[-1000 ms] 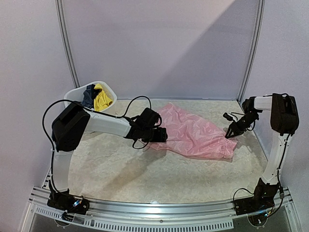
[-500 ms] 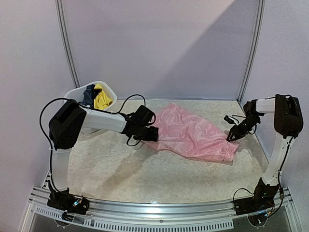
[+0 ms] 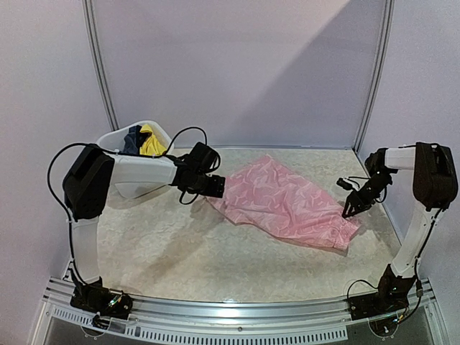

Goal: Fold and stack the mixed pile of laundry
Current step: Smooth out the rectangle-folded shorts at the center of the board.

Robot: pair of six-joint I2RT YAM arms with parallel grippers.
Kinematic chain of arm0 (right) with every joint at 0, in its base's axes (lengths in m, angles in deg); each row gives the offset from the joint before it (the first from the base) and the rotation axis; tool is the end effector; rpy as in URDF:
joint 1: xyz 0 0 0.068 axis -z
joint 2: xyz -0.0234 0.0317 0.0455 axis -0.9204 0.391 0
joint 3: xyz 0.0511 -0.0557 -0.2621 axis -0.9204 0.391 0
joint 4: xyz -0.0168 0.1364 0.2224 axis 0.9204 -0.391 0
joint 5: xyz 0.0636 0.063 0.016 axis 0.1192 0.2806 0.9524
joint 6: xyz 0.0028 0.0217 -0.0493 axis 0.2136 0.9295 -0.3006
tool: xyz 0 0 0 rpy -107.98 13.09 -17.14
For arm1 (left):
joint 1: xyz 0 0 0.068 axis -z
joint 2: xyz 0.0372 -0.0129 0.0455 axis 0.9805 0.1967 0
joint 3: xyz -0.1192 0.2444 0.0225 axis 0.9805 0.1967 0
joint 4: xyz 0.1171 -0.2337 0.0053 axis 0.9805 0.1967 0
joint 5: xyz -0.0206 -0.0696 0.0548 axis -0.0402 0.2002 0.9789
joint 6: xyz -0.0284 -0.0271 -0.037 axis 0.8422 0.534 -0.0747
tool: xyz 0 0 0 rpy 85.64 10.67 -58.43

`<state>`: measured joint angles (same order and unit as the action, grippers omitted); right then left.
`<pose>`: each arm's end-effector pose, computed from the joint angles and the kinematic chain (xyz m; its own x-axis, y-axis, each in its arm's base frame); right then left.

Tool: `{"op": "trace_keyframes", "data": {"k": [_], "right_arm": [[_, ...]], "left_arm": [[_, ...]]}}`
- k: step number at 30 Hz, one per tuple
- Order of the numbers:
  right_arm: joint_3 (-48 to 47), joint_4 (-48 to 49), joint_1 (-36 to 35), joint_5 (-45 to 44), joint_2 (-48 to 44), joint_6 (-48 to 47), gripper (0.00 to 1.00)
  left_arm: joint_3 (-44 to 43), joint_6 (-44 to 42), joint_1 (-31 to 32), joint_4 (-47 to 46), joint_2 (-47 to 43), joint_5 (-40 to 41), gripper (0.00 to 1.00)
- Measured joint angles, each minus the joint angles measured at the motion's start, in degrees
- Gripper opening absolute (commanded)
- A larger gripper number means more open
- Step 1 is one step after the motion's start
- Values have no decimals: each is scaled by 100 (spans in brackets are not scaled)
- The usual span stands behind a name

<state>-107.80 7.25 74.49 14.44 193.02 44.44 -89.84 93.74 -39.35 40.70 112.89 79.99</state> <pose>0.3295 -0.0288 0.1558 -0.9005 -0.4081 -0.1501 -0.4333 0.8127 0.3897 0.3483 -0.2759 0.1674 -0.7764 0.0918 -0.6235 0.2137 0.9691 -0.1235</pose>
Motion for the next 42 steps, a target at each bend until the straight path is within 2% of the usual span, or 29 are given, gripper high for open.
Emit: {"op": "trace_keyframes", "data": {"k": [7, 12, 15, 19, 24, 27, 30, 32, 37, 42], "right_arm": [[-435, -398, 87, 103, -671, 243, 61], [-538, -549, 417, 354, -1093, 612, 66], [-326, -688, 525, 439, -1292, 658, 65], [284, -848, 525, 474, -1567, 588, 58], [791, -970, 470, 525, -2035, 415, 53], [800, -949, 133, 520, -2387, 321, 52], [800, -907, -529, 468, -2551, 229, 51], [817, -833, -1062, 354, -2527, 146, 50], [1045, -632, -1974, -197, -2365, -111, 52], [1484, -509, -2358, -966, -2352, -413, 54]], "left_arm": [[-601, -651, 105, 334, -831, 20, 80], [-1215, -1147, 564, 538, -1054, -2, 81], [-1445, -1443, 1003, 629, -973, -55, 81], [-1880, -1773, 1414, 855, -542, -39, 81], [-2120, -2041, 1355, 1270, 20, 149, 78], [-2179, -1934, 1014, 1574, 269, 81, 74], [-2072, -1738, 614, 1659, 315, -105, 67], [-1998, -1598, 365, 1698, 315, -282, 66], [-1934, -1388, 31, 1786, 387, -588, 68], [-1882, -1154, -103, 1937, 503, -673, 73]]}}
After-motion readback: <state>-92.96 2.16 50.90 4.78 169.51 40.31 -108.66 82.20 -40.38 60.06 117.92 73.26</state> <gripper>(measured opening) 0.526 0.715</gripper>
